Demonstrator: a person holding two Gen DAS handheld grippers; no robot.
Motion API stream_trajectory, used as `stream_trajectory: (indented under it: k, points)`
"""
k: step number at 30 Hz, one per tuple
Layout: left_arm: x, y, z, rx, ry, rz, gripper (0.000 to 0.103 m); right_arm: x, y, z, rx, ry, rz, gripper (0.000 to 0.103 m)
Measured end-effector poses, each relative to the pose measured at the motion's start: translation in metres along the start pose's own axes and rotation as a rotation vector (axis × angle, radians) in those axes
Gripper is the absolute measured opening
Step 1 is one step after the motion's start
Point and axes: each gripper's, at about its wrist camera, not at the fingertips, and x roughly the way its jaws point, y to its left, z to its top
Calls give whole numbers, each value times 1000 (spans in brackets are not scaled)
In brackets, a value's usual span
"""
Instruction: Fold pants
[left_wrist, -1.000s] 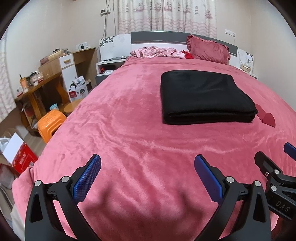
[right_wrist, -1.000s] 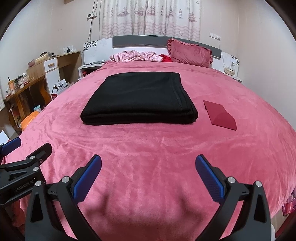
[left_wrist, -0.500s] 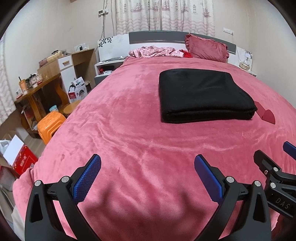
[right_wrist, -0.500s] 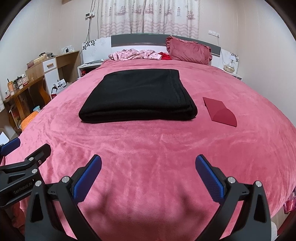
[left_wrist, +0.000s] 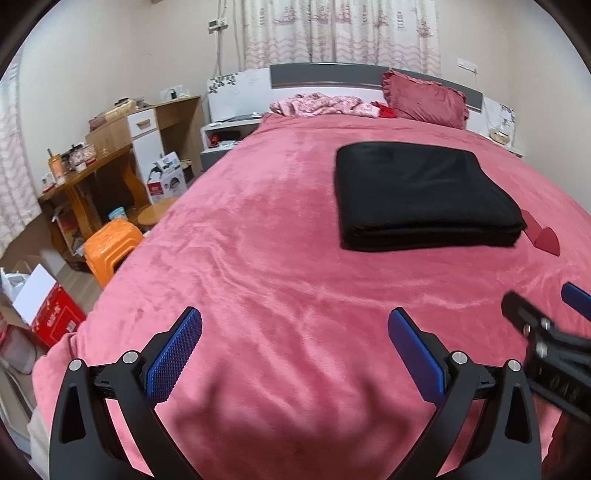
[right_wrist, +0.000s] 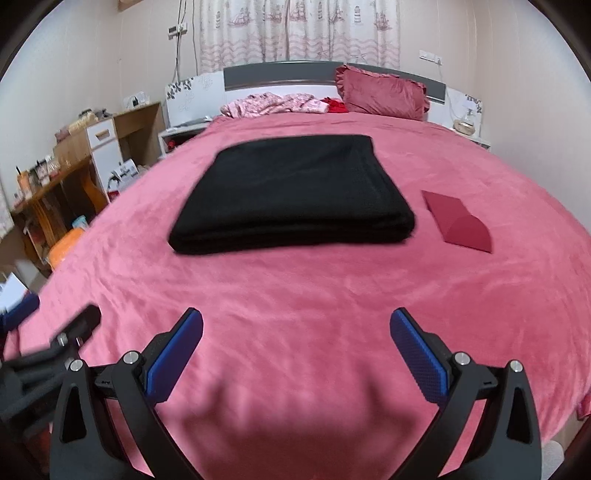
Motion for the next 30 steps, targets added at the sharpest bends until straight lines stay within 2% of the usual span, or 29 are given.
stream_trajectory:
  k: [7,16,22,30]
  points:
    - [9,22,3,-65,30,30,100,-1,24,18,-24,-40,14,101]
    - [2,29,8,-72,-17,37,100,2,30,19,-12,-23,7,101]
    - [10,34,8,-88,10,47,100,-1,47,18,-59,-34,14,101]
    - [23,46,4,-113,51,97,100,5,52,15,-58,-19,16,101]
